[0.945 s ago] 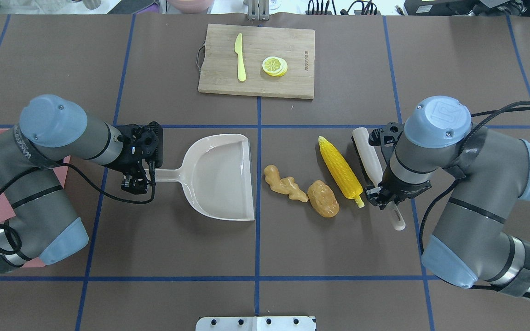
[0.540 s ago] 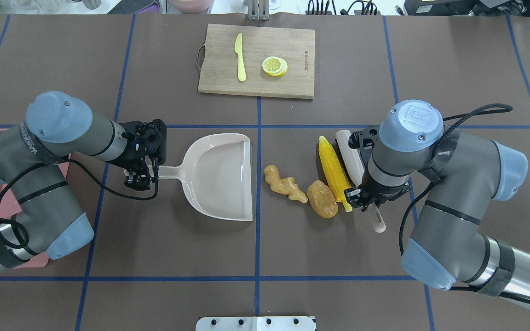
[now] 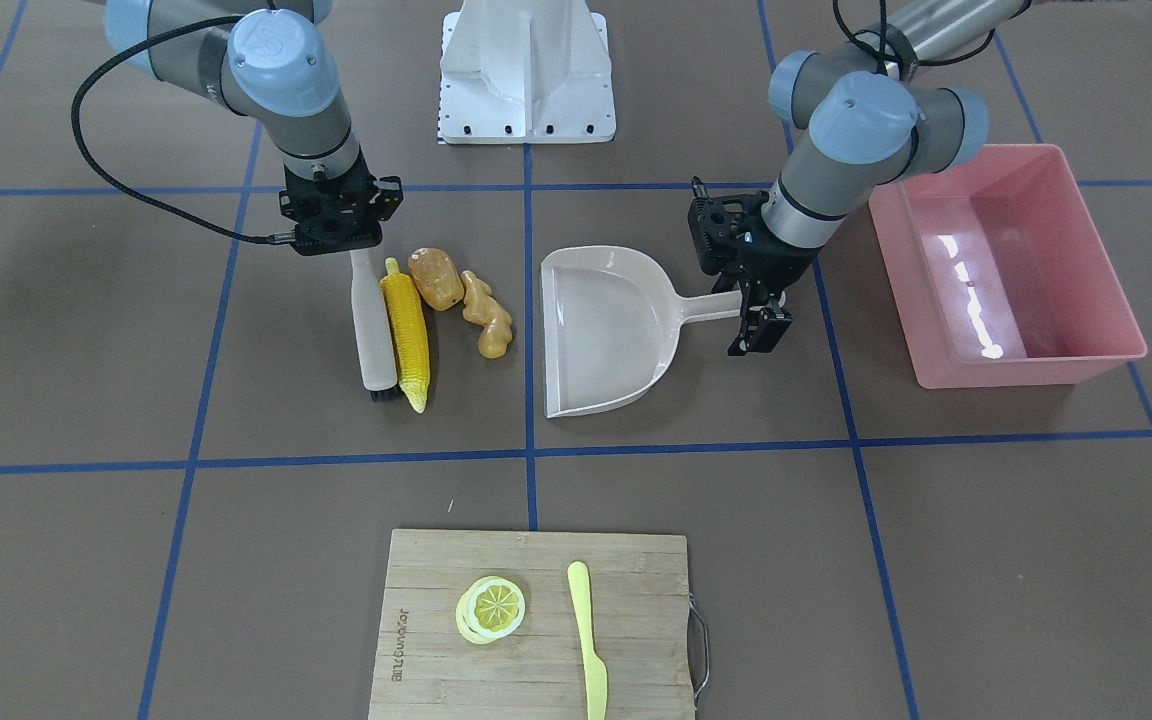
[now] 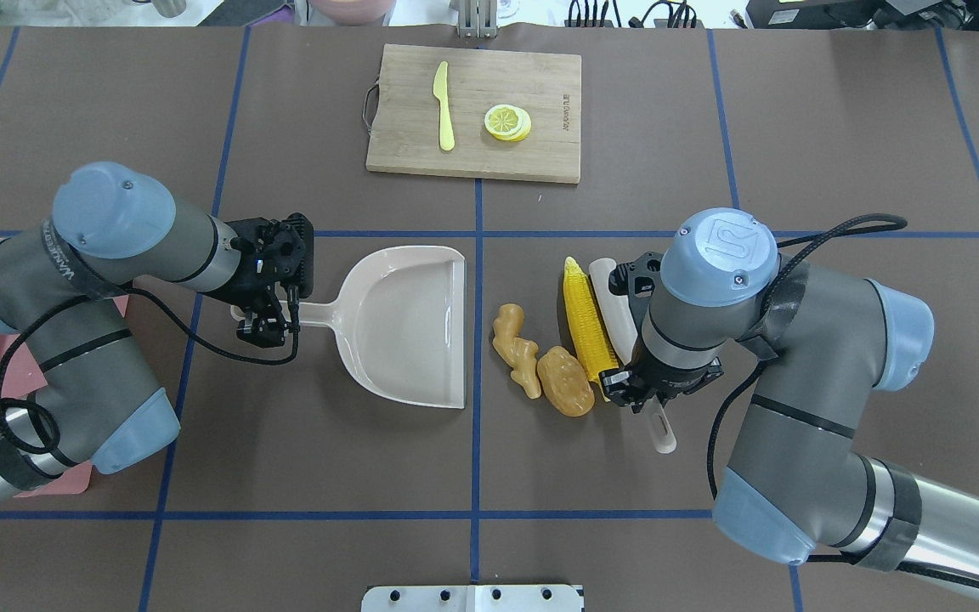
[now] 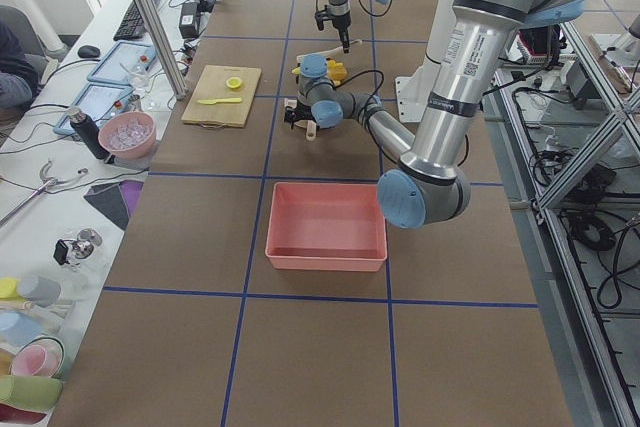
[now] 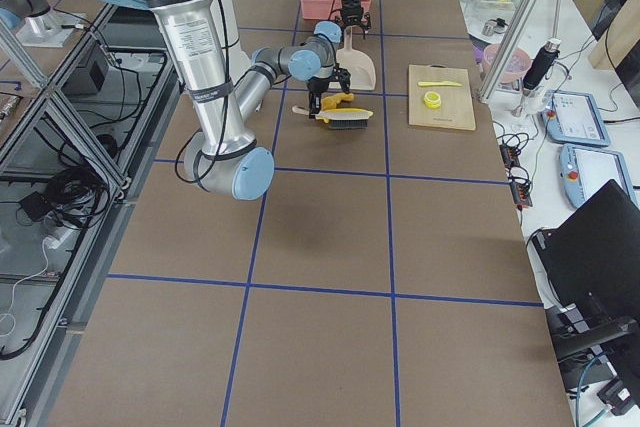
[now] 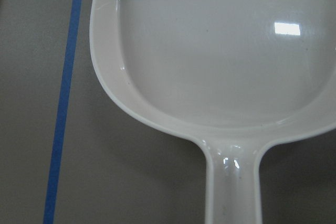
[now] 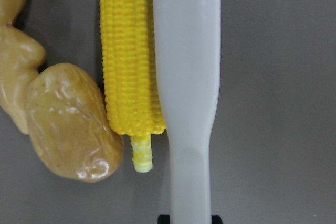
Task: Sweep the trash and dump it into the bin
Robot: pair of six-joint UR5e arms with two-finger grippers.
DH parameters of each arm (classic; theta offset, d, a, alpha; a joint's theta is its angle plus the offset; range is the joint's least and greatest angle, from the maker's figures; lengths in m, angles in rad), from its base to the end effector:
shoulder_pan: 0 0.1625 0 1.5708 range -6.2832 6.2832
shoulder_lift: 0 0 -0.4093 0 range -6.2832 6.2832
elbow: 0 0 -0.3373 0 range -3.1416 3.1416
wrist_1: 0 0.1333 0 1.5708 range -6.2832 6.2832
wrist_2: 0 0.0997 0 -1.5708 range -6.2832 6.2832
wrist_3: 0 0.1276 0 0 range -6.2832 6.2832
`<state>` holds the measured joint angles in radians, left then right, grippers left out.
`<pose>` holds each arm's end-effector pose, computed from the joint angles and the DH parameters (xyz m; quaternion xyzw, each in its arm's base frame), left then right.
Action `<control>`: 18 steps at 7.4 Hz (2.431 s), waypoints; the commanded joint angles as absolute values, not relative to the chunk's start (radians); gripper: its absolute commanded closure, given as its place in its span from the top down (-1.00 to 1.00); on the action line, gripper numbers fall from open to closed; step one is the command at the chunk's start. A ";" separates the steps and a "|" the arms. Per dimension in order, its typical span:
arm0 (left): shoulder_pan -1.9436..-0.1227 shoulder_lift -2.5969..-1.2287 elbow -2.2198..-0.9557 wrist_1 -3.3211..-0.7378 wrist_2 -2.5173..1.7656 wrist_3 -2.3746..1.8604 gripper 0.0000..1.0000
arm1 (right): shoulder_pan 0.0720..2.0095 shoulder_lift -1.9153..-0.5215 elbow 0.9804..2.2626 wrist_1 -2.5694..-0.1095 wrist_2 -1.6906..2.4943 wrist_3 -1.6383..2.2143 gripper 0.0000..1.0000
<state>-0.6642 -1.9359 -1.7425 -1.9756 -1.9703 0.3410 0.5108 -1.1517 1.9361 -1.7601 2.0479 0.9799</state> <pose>0.4128 -0.4294 0.3609 0.3776 0.2939 0.5833 0.6564 -0.4445 -0.3347 0.3361 -0.0434 -0.3610 -0.1064 0.9255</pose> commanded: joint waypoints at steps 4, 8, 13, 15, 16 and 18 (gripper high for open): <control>-0.666 -1.879 -1.783 -1.979 -1.976 0.341 0.88 | 0.451 -1.131 1.934 -1.655 2.048 1.116 -1.00; -0.667 -1.879 -1.775 -1.979 -1.976 0.348 0.88 | 0.419 -1.129 1.934 -1.573 2.045 1.228 -1.00; -0.666 -1.858 -1.785 -2.002 -1.970 0.350 0.86 | 0.413 -1.054 1.824 -1.432 2.017 1.299 -1.00; -0.667 -1.833 -1.790 -2.034 -1.968 0.350 0.86 | 0.416 -1.022 1.807 -1.360 2.017 1.363 -1.00; -0.667 -1.832 -1.792 -2.036 -1.967 0.350 0.86 | 0.417 -1.003 1.774 -1.303 2.014 1.397 -1.00; -0.667 -1.832 -1.790 -2.036 -1.971 0.348 0.86 | 0.422 -0.976 1.738 -1.205 1.982 1.460 -1.00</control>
